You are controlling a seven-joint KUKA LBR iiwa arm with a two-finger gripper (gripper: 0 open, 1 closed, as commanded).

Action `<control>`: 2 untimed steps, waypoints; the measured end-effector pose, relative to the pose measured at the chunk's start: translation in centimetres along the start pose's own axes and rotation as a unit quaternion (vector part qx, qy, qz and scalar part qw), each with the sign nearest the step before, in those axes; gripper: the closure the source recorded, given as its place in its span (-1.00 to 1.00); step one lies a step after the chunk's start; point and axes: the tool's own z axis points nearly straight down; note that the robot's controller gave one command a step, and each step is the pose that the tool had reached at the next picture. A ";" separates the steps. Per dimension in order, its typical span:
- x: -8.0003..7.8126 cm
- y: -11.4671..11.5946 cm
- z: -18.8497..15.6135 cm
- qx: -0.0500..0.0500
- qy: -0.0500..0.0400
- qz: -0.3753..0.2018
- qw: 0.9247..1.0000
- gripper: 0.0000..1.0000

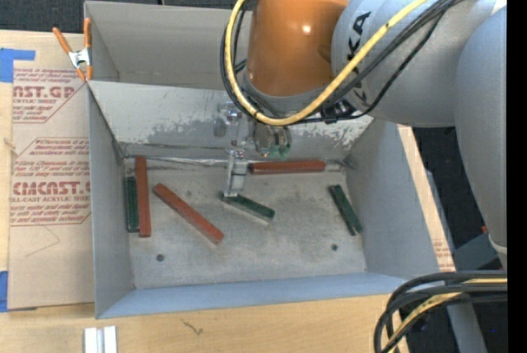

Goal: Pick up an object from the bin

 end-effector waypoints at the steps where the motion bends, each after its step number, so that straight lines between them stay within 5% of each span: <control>1: 0.9 -2.8 6.0 0.000 -0.002 -0.001 1.000 -1.00; 2: 1.6 -3.1 10.6 0.001 0.001 0.042 0.999 -1.00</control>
Offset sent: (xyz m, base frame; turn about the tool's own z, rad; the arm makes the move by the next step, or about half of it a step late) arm -0.0154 -0.0316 -0.1043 0.0845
